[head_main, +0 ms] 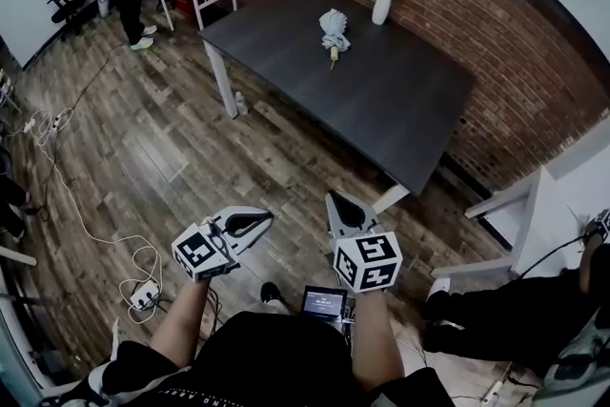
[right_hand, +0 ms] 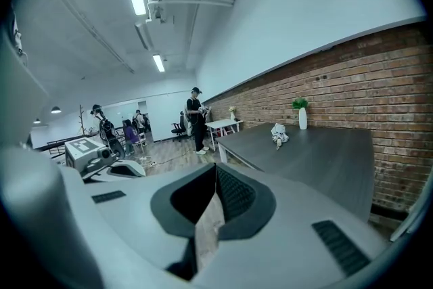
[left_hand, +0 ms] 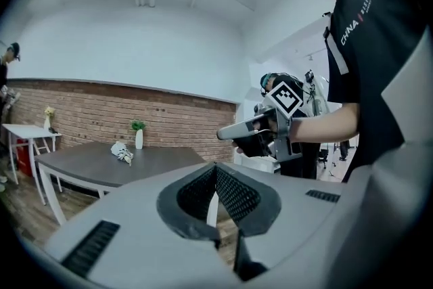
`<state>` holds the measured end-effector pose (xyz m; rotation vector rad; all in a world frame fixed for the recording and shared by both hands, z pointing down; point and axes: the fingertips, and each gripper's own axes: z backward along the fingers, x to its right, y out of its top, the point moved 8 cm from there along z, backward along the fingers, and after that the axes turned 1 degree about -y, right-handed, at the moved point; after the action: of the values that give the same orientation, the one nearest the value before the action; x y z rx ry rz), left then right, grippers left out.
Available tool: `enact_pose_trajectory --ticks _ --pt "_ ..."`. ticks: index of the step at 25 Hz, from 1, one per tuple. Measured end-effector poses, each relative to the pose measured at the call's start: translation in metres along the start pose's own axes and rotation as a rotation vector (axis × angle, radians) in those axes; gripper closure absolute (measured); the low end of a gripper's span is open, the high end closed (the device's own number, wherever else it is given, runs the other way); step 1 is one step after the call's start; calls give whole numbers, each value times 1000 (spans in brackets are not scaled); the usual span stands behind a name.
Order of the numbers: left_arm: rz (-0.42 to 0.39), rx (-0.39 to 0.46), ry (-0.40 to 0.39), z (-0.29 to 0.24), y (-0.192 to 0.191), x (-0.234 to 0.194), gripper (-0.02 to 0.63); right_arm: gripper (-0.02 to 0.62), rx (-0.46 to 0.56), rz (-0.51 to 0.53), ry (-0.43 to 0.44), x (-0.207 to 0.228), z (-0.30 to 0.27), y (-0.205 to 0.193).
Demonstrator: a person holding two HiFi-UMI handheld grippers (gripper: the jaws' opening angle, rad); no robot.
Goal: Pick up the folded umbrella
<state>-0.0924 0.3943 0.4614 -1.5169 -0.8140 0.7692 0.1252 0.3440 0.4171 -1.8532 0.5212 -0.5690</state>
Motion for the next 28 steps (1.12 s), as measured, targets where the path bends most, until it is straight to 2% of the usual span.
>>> enact_pose_trajectory --ticks 6,14,17,28 --pt "33 5 -4 15 -13 -29 603 584 -26 -16 -28 -7 -19 -4" --pt "62 19 -21 -1 -17 -65 603 584 -32 -23 -37 12 -53 4" --pt "90 17 -14 -11 -16 -83 603 584 -28 -34 -32 27 -75 5" --pt "88 -24 -12 -83 2 -196 603 584 9 -82 -10 117 -175 45"
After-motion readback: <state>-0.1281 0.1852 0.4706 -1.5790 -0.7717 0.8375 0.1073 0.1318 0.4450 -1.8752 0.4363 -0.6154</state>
